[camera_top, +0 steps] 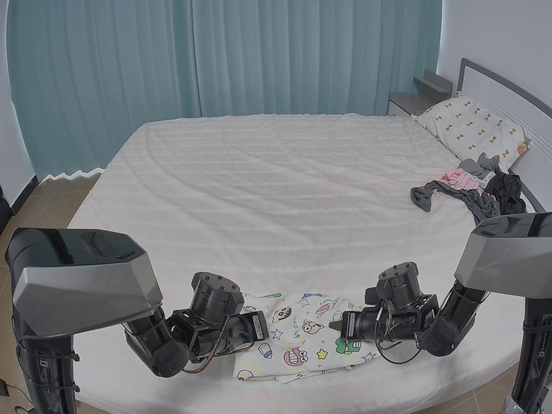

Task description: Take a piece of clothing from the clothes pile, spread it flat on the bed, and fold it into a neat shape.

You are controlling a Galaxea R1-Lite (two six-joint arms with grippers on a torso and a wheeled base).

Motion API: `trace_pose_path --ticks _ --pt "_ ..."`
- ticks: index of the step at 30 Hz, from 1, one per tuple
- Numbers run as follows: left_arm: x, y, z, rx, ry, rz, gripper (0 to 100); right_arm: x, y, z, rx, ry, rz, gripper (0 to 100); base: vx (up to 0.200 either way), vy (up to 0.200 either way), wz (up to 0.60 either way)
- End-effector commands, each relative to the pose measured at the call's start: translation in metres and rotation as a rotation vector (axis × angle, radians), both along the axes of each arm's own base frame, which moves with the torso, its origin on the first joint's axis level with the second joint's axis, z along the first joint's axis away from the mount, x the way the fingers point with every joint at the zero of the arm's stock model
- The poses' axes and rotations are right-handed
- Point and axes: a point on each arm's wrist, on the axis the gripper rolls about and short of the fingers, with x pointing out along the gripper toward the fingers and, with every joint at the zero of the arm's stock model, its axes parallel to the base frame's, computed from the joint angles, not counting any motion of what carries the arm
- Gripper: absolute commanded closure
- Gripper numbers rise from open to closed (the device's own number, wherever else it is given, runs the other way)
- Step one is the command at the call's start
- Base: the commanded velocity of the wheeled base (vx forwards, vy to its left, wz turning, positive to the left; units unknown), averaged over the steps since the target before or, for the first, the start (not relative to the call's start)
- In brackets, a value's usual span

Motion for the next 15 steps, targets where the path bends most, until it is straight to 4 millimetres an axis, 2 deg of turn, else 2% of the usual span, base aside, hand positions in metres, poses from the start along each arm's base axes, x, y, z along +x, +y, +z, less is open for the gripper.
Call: trace_pose_path --ticks 1,15 --pt "-0.002 -0.001 0.01 -0.018 -0.023 -0.004 100 -0.001 -0.001 0.008 0.01 -0.017 0.0 100 0.0 -0.2 0.0" --pt "-0.004 -0.004 0.015 -0.028 -0.033 -0.013 100 -0.007 -0.006 0.018 0.017 -0.03 -0.004 100 0.0 -0.2 0.0"
